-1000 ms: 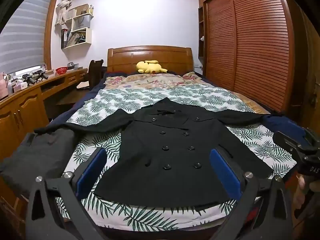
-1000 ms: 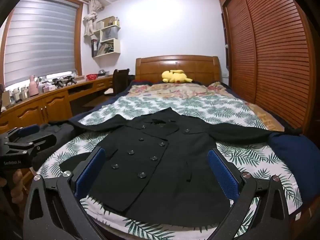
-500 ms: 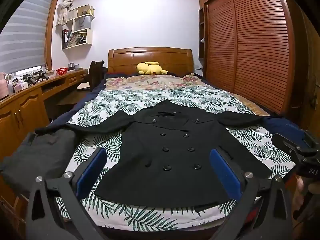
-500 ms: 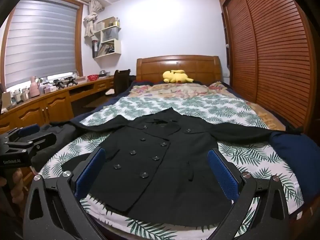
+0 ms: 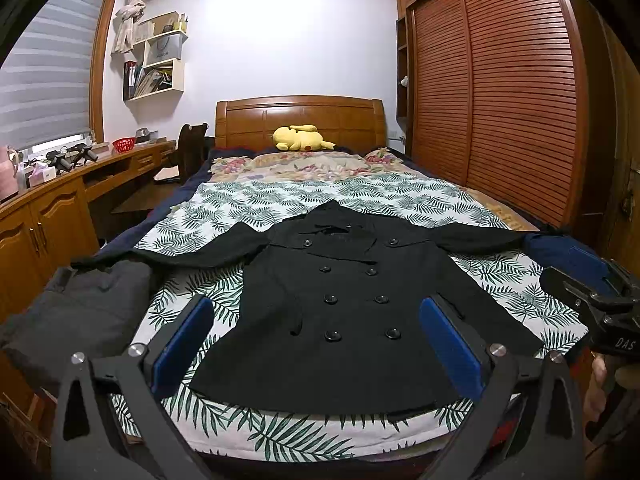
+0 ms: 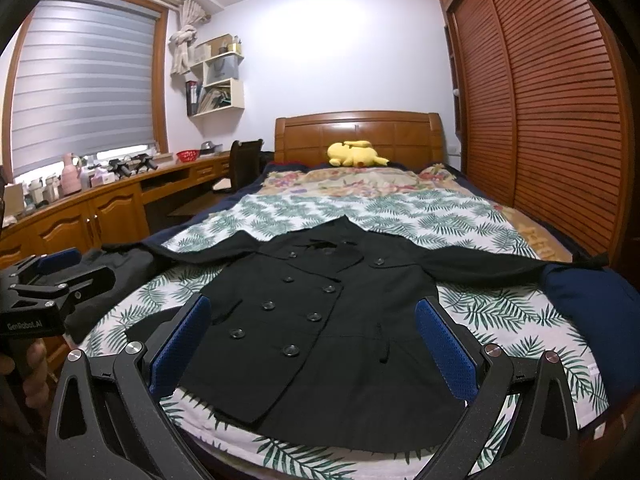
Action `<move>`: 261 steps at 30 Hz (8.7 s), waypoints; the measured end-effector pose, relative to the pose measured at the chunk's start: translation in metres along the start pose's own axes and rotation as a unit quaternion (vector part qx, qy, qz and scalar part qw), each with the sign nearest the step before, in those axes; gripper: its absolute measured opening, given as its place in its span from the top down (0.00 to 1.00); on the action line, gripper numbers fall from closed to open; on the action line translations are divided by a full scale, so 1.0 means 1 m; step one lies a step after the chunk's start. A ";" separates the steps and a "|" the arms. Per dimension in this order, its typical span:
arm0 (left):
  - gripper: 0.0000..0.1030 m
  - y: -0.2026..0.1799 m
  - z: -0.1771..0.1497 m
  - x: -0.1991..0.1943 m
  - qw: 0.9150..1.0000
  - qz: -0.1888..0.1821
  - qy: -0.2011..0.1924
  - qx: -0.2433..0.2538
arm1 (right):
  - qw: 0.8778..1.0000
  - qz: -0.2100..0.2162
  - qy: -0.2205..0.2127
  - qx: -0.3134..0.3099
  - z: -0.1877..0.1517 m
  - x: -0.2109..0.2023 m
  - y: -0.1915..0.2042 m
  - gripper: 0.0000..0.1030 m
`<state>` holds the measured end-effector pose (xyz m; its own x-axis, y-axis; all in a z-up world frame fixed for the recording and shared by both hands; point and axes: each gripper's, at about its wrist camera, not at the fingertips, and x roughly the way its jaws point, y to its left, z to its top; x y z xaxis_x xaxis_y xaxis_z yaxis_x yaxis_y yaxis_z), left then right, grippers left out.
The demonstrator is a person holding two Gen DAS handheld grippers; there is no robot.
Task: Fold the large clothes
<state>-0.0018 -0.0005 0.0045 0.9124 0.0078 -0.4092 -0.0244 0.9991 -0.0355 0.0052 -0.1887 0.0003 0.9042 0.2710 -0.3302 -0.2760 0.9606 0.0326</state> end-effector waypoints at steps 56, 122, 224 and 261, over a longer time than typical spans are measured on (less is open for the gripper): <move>0.00 0.007 0.001 -0.010 1.000 0.007 0.002 -0.004 | 1.000 0.007 0.008 0.004 0.004 -0.002 0.012 0.00; 0.38 0.341 0.029 0.295 0.946 0.125 0.213 -0.209 | 0.981 0.110 0.147 -0.066 -0.028 0.311 0.063 0.00; 0.63 0.182 -0.043 0.114 0.992 0.017 0.101 -0.074 | 0.931 0.122 0.239 -0.247 -0.048 0.351 0.182 0.85; 0.62 0.053 -0.005 0.154 0.991 -0.106 0.086 -0.005 | 0.984 0.007 0.175 -0.027 -0.022 0.228 -0.032 0.54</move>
<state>0.1350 0.0530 -0.0652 0.8146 -0.2095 -0.5409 0.1544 0.9772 -0.1459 0.2132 -0.1587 -0.0967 0.7352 0.2365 -0.6353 -0.3121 0.9500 -0.0075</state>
